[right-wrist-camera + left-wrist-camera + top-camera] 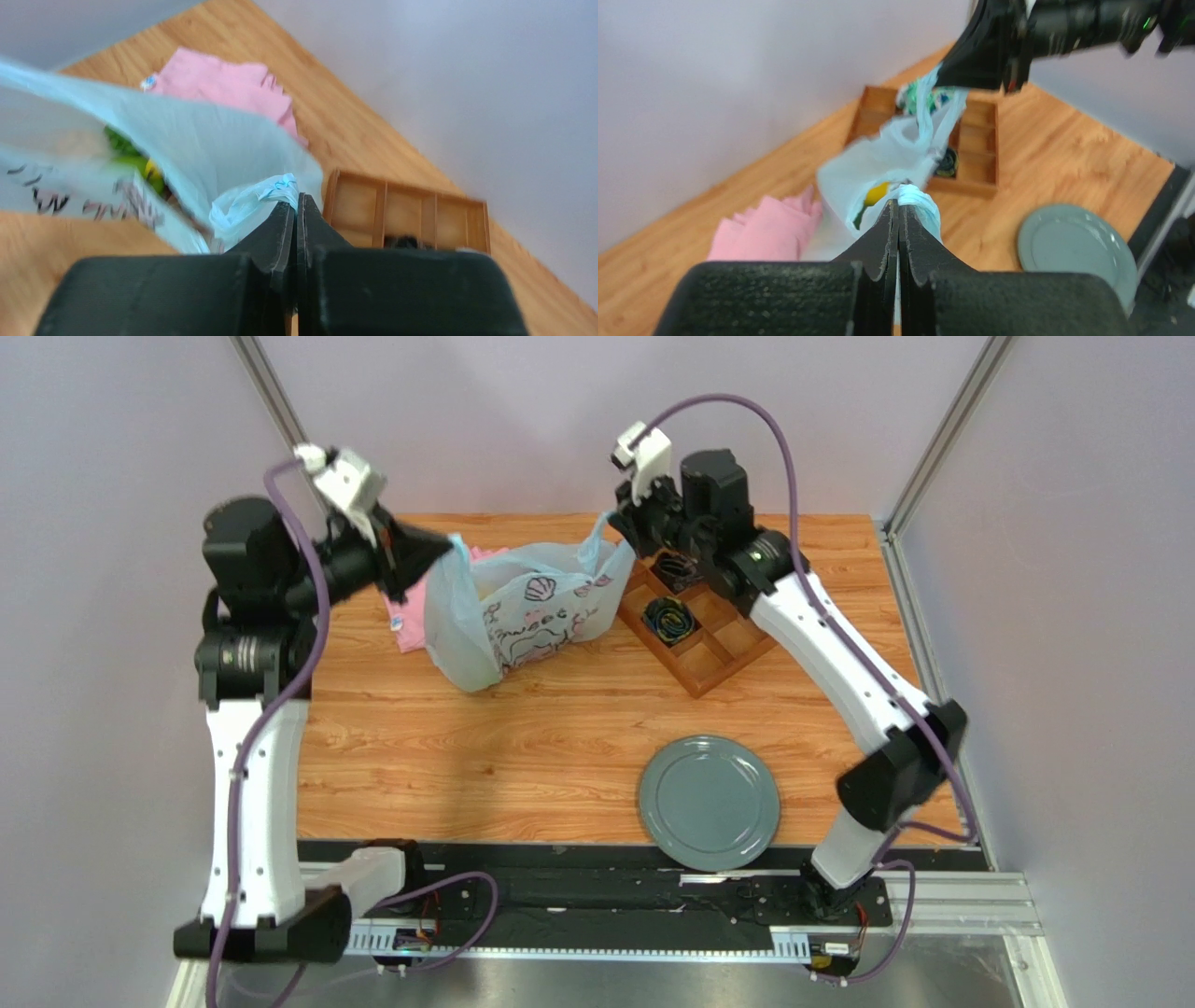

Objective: Take the fake fruits out of the plastic bag
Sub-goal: Adjust the plastic bag at the center of the board.

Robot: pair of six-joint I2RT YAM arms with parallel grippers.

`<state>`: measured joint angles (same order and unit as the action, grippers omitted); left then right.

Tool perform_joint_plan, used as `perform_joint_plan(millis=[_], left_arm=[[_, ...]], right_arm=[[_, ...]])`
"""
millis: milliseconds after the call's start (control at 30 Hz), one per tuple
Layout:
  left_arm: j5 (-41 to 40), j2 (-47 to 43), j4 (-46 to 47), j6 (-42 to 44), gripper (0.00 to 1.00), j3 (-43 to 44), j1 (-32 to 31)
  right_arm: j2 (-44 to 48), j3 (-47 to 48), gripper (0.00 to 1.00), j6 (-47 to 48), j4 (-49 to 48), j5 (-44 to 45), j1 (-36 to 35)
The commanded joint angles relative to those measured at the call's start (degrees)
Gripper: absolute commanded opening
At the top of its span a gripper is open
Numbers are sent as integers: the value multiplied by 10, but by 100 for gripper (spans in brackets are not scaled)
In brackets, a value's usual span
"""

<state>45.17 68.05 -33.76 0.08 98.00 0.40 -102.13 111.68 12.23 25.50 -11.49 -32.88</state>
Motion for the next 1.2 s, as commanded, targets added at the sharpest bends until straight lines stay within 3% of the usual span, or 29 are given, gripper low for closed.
perform_joint_plan(millis=[0,100,133,233,333,533,800,900,1033,1167], left_arm=[[48,-114,-90,64,0,-184,-1],[51,-151,-129,50,0,-287,-20],[50,-157,-127,42,0,-307,-22],[34,-165,-104,11,0,-349,-27],[30,-169,-83,1,0,-354,-28],[32,-168,-80,-20,0,-362,-28],[5,-203,-108,-16,0,-345,-28],[-2,-214,-125,-12,0,-328,-28],[1,-232,-139,-24,0,-317,-28],[4,-258,-150,-38,0,-315,-28]], right_arm=[[133,-219,0,35,-13,50,5],[202,-383,2,41,-12,58,5],[212,-412,23,40,-10,59,6],[235,-423,62,24,23,31,5],[238,-350,72,7,63,-15,1],[222,-241,74,25,87,-55,-35],[161,-233,71,-5,66,-14,-82],[123,-219,66,-66,31,9,-88],[47,-190,47,-95,28,-28,-97],[-22,-182,41,-119,-8,-17,-130]])
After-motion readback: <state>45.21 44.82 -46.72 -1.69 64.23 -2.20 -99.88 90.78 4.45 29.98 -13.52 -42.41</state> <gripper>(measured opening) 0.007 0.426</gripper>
